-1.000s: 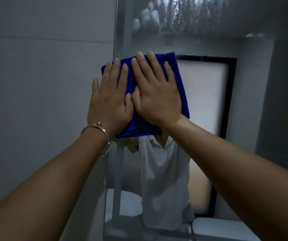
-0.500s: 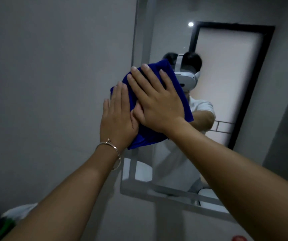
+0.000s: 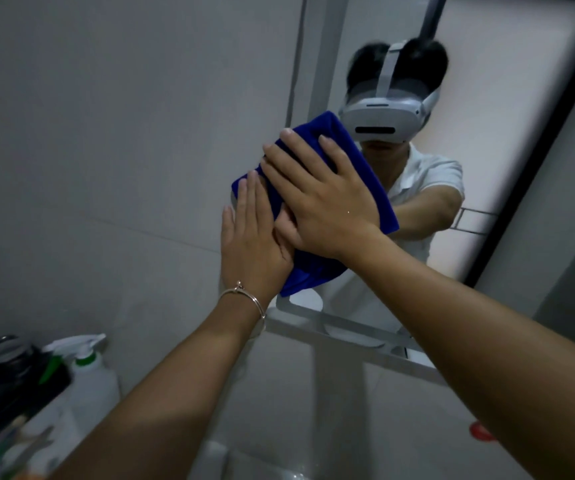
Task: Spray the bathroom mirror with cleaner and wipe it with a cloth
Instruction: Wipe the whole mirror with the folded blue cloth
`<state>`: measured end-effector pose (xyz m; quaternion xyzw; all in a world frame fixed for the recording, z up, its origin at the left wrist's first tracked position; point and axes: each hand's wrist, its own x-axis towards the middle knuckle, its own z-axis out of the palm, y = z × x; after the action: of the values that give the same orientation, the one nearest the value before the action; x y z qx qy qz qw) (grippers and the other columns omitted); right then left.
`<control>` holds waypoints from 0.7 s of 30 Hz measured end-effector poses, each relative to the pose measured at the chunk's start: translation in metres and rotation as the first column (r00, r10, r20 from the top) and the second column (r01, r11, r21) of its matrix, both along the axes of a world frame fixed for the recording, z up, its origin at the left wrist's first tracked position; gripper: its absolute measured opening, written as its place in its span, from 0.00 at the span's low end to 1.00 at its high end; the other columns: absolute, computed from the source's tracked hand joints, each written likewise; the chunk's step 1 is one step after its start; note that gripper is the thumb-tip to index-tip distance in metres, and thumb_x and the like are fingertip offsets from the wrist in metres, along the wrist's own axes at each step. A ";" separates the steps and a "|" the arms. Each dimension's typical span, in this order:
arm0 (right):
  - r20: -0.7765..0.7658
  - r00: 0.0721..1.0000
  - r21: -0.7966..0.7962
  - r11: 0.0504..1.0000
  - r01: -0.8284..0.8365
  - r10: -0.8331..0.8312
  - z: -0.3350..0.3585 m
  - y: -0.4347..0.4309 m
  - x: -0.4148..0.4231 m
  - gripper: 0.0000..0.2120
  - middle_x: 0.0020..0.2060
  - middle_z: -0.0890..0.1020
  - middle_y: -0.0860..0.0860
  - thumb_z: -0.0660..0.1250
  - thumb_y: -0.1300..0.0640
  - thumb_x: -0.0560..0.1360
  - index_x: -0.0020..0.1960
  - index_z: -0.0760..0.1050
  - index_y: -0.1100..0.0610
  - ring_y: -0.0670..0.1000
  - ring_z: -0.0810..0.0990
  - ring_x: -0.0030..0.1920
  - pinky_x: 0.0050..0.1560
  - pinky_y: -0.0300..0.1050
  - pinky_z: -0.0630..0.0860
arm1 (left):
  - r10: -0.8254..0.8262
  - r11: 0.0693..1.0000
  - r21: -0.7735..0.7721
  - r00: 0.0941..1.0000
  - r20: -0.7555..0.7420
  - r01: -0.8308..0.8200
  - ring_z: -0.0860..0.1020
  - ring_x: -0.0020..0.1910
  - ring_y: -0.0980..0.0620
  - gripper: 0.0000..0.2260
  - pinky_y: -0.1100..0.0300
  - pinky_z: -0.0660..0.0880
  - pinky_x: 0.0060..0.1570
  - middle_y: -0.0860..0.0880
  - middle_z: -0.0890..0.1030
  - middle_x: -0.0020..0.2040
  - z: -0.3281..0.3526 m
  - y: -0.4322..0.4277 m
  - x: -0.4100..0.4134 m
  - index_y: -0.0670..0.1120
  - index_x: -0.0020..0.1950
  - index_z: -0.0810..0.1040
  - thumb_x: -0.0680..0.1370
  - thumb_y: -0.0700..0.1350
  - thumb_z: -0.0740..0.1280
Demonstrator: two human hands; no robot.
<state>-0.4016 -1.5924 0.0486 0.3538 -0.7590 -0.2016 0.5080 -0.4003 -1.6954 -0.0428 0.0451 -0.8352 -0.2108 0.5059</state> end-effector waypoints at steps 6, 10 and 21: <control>0.048 0.998 0.044 0.998 -0.041 0.039 -0.025 -0.003 0.001 0.25 0.68 0.72 0.54 0.52 0.48 0.76 0.67 0.71 0.59 0.55 0.63 0.72 0.71 0.53 0.52 | -0.016 1.000 0.020 0.997 0.080 0.014 0.53 0.75 0.48 0.26 0.46 0.53 0.72 0.44 0.54 0.76 -0.028 0.000 0.010 0.43 0.76 0.49 0.79 0.50 0.44; 0.077 0.996 0.095 0.994 -0.057 0.050 -0.041 -0.008 0.002 0.22 0.63 0.77 0.54 0.54 0.48 0.76 0.60 0.76 0.59 0.55 0.66 0.70 0.69 0.54 0.54 | -0.019 1.000 0.027 0.990 0.142 0.015 0.53 0.75 0.48 0.26 0.45 0.55 0.71 0.44 0.54 0.76 -0.048 -0.002 0.016 0.43 0.76 0.49 0.79 0.50 0.45; 0.112 0.992 0.180 0.981 -0.079 0.059 -0.056 -0.014 0.000 0.21 0.51 0.81 0.54 0.54 0.47 0.75 0.47 0.79 0.59 0.57 0.73 0.62 0.67 0.53 0.55 | -0.050 0.999 0.021 0.988 0.146 0.048 0.59 0.73 0.42 0.25 0.39 0.61 0.67 0.40 0.60 0.74 -0.072 0.000 0.025 0.45 0.72 0.48 0.77 0.47 0.50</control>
<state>-0.4016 -1.6066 -0.0074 0.4354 -0.7504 -0.2339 0.4389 -0.3750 -1.6959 -0.1147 0.0445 -0.8691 -0.2267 0.4374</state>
